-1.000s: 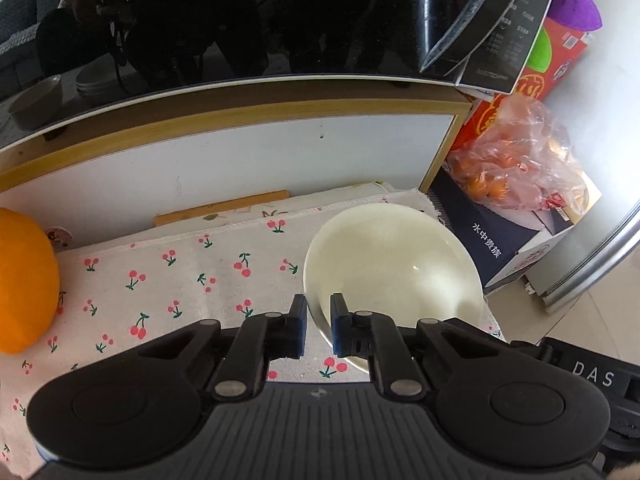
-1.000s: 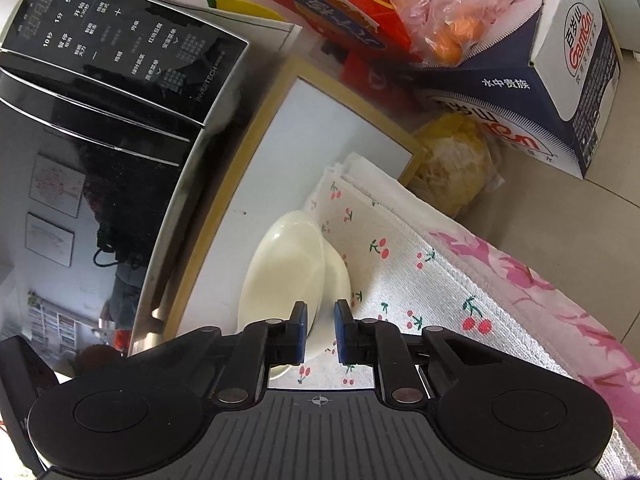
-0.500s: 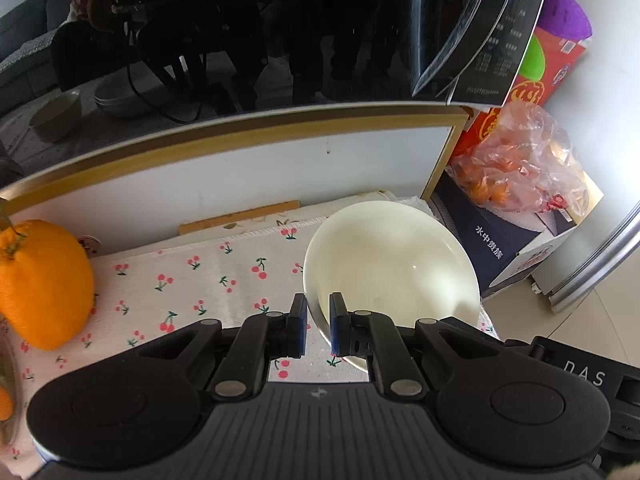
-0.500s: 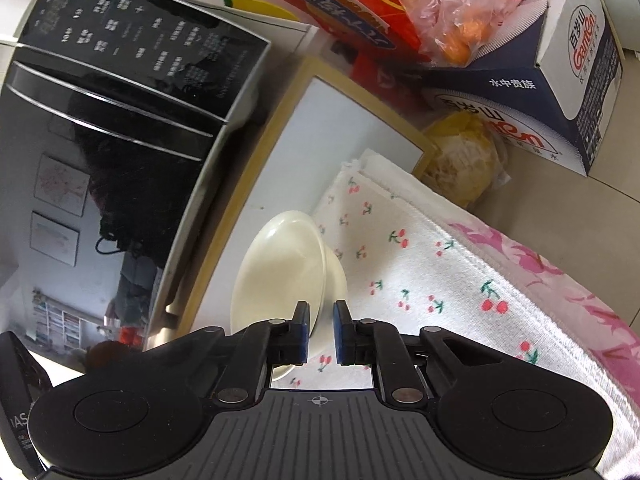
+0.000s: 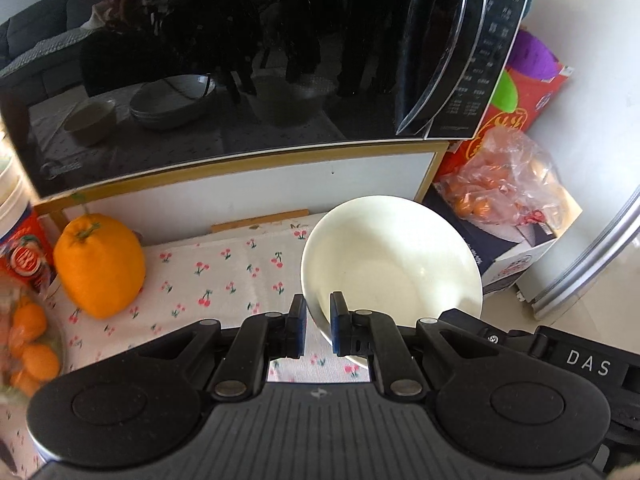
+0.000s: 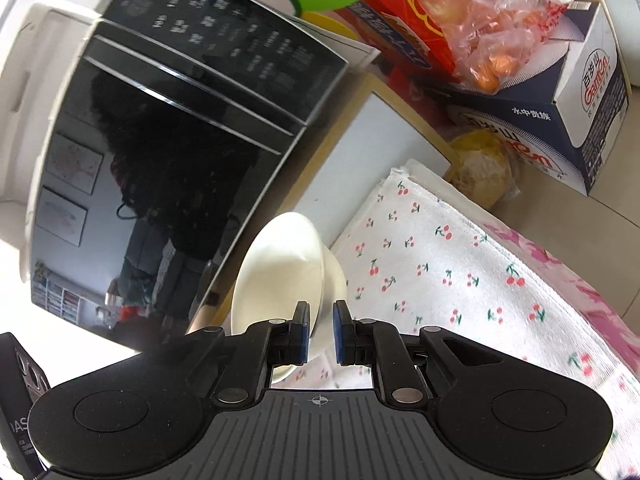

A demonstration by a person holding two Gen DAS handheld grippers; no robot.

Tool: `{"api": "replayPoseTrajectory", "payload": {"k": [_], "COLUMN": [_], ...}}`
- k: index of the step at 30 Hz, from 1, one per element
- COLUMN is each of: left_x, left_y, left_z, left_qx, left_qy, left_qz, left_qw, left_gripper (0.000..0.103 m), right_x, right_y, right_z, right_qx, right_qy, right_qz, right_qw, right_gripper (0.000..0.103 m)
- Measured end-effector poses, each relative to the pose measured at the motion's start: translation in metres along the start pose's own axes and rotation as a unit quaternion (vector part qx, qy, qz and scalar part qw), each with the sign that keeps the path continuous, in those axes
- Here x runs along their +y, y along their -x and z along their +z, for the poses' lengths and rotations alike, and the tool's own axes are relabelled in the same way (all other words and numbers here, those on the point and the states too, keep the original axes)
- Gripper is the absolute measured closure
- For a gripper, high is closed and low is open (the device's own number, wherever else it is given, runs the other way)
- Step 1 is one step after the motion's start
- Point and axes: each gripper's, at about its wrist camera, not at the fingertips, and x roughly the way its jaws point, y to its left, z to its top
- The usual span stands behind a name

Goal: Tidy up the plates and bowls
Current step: 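Lift the small bowl with both tools and carry it toward the cream bowl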

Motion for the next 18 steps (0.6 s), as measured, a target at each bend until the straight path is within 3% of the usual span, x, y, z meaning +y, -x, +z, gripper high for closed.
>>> {"api": "replayPoseTrajectory", "payload": {"k": [18], "left_x": [0.03], "left_y": [0.091], "left_z": [-0.064], "left_qx": [0.005], "left_qy": [0.061], "left_qz": [-0.007], "left_qw": [0.9981], "left_gripper": [0.092], "right_x": [0.047], "right_y": [0.077], "right_z": [-0.073], "right_qx": [0.039], "right_qy": [0.063], "right_qz": [-0.014], "right_qw": [0.997], "right_gripper": [0.09]}}
